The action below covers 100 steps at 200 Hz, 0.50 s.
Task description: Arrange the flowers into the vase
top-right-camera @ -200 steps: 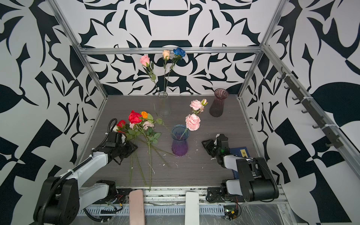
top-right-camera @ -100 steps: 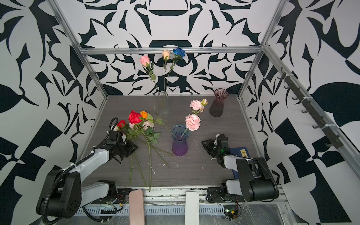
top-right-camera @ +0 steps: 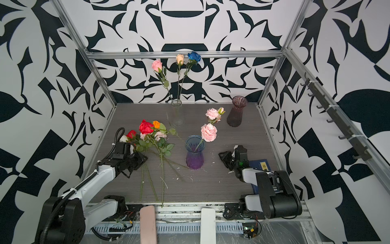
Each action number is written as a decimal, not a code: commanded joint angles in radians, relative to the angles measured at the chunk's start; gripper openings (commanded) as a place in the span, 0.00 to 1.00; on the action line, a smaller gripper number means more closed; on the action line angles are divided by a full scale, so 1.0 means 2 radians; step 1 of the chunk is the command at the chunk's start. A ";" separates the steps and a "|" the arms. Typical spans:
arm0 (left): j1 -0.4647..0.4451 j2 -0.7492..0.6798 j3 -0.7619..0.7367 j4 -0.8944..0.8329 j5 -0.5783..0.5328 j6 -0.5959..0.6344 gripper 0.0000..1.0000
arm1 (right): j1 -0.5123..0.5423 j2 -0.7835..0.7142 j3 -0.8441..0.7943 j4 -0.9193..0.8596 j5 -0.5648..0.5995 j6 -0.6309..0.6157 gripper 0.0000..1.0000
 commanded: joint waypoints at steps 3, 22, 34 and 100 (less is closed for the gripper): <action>0.002 -0.002 -0.010 -0.011 0.010 -0.007 0.35 | -0.001 0.019 -0.010 -0.077 0.016 -0.008 0.35; 0.002 -0.008 -0.011 -0.015 0.006 -0.009 0.35 | -0.001 0.021 -0.009 -0.076 0.015 -0.008 0.35; 0.001 -0.010 -0.011 -0.016 0.004 -0.009 0.36 | -0.001 0.022 -0.009 -0.076 0.015 -0.008 0.35; 0.001 0.020 0.001 -0.028 -0.003 -0.010 0.39 | -0.001 0.030 -0.005 -0.075 0.012 -0.009 0.35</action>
